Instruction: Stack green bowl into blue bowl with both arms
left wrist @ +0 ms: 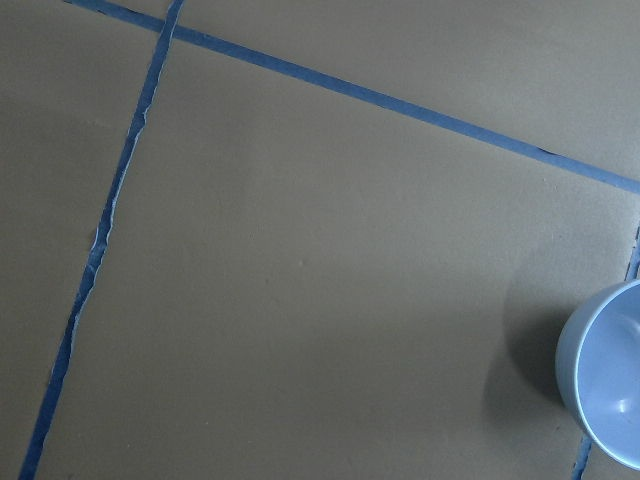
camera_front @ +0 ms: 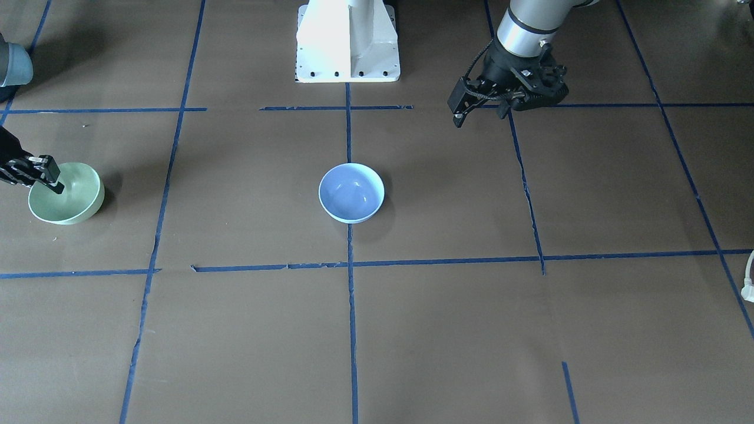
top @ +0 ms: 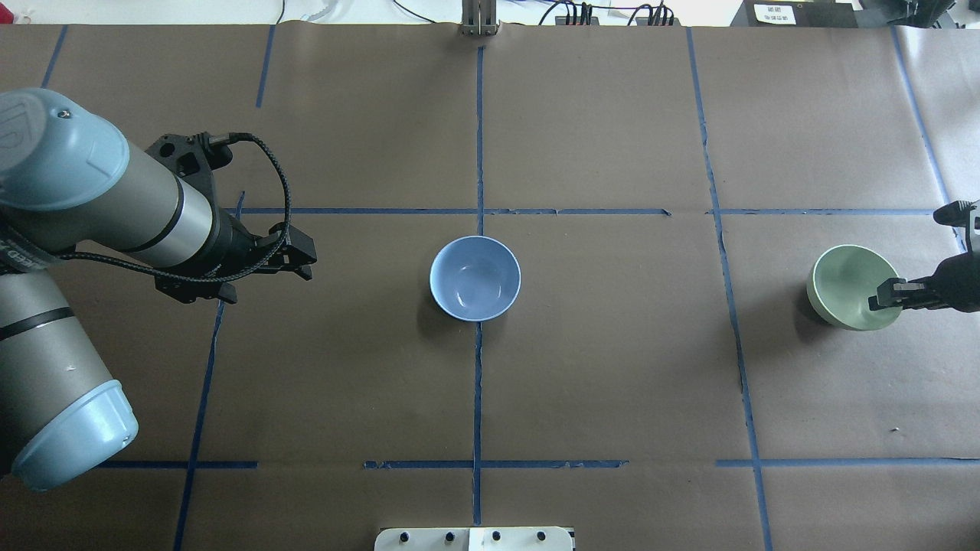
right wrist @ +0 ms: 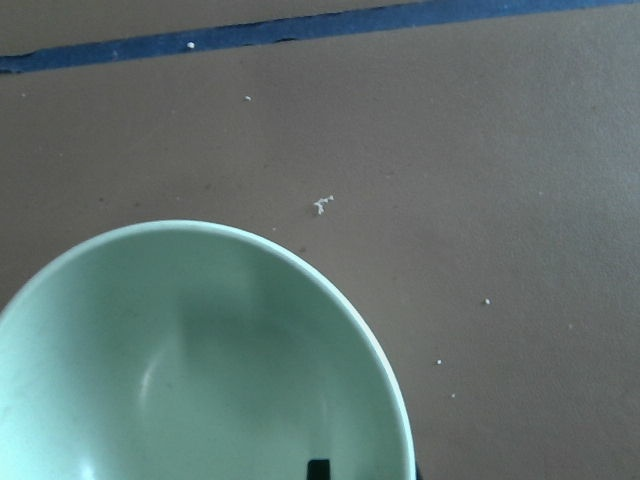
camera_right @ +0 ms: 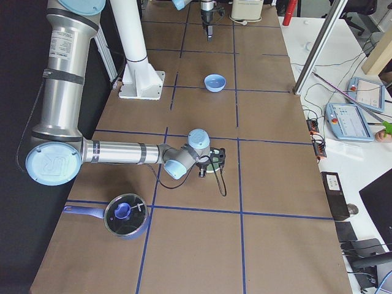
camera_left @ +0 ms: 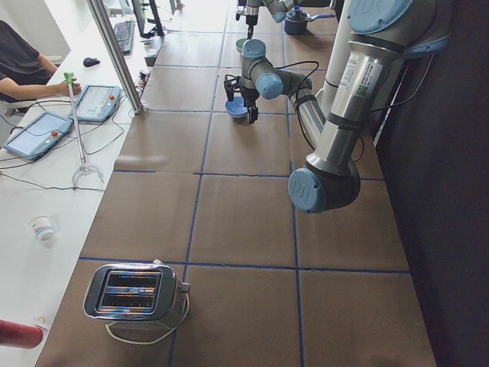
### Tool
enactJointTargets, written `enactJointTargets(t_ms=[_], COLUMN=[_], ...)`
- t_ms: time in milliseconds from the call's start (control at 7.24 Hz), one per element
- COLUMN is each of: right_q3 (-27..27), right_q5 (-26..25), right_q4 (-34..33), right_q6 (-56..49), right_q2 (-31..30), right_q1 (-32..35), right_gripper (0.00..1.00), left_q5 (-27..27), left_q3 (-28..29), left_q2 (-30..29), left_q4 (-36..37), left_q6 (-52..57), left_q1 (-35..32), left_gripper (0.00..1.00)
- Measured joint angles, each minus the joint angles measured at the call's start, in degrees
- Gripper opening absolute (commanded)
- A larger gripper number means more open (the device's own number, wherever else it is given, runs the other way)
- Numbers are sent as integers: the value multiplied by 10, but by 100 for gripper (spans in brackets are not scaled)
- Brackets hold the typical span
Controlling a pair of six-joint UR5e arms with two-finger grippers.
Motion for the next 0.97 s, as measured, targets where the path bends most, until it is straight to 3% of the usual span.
enactJointTargets(t_ms=[276,553,967], right_q3=[22,65,60], right_q5=[1,8,21], right_q4=[0,0,-3], right_q6=[22,108,291], right_q2=[2,39,212], right_q1=[-1,-3,-58], right_gripper=[0,0,1], left_q5=[0,1,6], left_q3=[1,2,3], left_q2=[0,1,24], left_q4=[0,0,0], left_q6=[0,0,18], left_q1=[1,1,-1], left_gripper=[100,100,100])
